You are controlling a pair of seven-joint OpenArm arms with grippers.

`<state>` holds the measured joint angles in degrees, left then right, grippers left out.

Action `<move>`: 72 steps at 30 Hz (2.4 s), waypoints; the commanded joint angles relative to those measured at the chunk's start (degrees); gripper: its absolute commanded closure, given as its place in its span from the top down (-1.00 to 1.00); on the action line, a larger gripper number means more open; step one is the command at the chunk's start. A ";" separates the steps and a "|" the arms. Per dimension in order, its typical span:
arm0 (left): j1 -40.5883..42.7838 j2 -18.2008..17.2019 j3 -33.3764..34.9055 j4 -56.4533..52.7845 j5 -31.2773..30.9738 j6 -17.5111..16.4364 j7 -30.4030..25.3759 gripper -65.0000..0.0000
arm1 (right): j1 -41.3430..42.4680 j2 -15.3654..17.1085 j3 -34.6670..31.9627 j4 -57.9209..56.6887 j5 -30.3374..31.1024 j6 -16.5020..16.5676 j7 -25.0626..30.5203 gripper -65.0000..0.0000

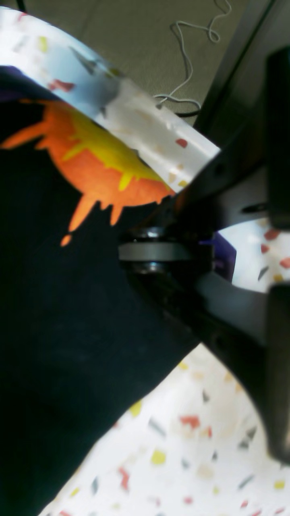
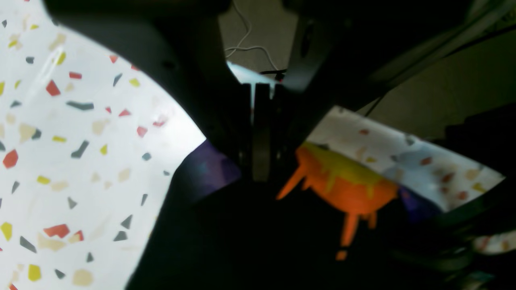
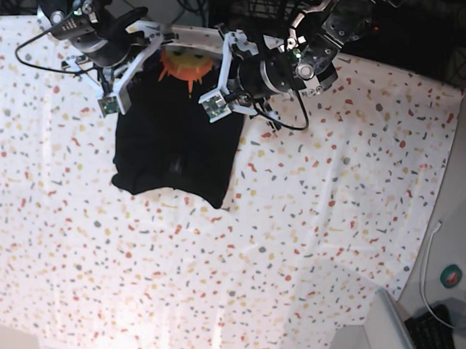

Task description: Layout the t-shirt on the table in an organized manner, then fold the t-shirt properly

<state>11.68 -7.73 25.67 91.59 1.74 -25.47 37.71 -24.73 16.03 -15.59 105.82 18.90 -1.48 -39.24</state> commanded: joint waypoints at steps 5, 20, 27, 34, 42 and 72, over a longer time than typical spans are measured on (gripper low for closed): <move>-0.30 0.21 0.57 -1.70 -0.46 0.11 -1.10 -1.00 | 1.83 0.10 -1.06 -8.28 0.31 0.02 6.32 -1.00; 8.76 -1.11 -10.15 15.09 -0.55 0.02 -0.75 -1.00 | -7.14 3.35 5.35 5.70 0.40 0.02 7.55 -1.00; 23.09 -5.24 -18.95 22.56 -0.55 -0.15 -1.27 -1.00 | -21.29 6.87 16.25 9.74 0.40 0.02 5.97 -1.00; 34.78 -5.94 -22.64 22.56 -0.46 -0.15 -1.27 -1.00 | -36.41 9.15 19.42 9.12 0.49 1.17 6.32 -1.00; 41.99 -5.77 -22.99 14.03 -0.46 0.02 -1.45 -1.00 | -33.07 4.85 14.67 -15.05 0.67 22.35 6.15 -1.00; 2.87 -0.05 -22.46 -88.65 -0.37 0.20 -67.74 -1.00 | 5.43 -6.49 7.90 -95.14 -9.18 18.05 54.50 -1.00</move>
<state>13.98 -7.46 3.16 2.94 1.43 -25.04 -29.39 -18.76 9.15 -7.62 10.74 9.96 16.27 14.98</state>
